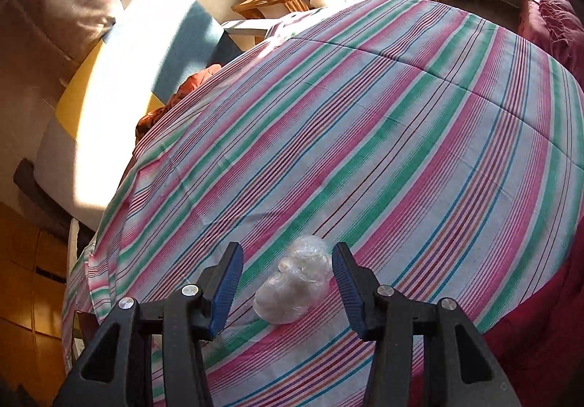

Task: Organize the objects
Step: 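Move the left gripper to the beige sock bundle while the right moves to the plastic bundle, then grasp the beige sock bundle with the left gripper while the right grasps the plastic bundle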

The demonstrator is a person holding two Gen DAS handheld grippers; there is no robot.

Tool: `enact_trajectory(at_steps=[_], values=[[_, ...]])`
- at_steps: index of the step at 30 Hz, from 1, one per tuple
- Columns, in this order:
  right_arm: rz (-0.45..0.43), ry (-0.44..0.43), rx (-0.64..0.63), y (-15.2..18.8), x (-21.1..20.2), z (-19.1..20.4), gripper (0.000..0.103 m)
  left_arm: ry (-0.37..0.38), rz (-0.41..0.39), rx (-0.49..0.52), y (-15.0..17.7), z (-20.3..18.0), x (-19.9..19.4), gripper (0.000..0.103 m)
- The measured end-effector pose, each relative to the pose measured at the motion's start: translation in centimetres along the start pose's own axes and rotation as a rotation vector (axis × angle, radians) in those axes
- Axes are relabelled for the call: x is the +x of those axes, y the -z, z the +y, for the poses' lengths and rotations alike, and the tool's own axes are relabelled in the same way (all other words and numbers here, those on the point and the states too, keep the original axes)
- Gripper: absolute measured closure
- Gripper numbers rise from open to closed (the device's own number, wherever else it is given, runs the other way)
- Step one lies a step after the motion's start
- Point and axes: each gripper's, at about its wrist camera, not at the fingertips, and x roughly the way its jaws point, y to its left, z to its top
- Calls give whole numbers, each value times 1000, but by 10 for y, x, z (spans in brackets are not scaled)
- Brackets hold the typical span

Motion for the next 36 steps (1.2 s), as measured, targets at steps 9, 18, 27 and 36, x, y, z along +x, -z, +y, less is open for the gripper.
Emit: enact_trajectory(at_steps=[9,18,27,36], values=[[39,-28,-3,0,7,1,52,7,22,95,-38,-35,57,7],[66,-48,13,-1,10,-1,52,12,71,209,-58,-60,108,3],[84,4,8,-2,18,0,52,124,79,223,-32,-59,98,40],[100,50,-13,-2,26,3,52,92,58,102,18,-27,52,39]])
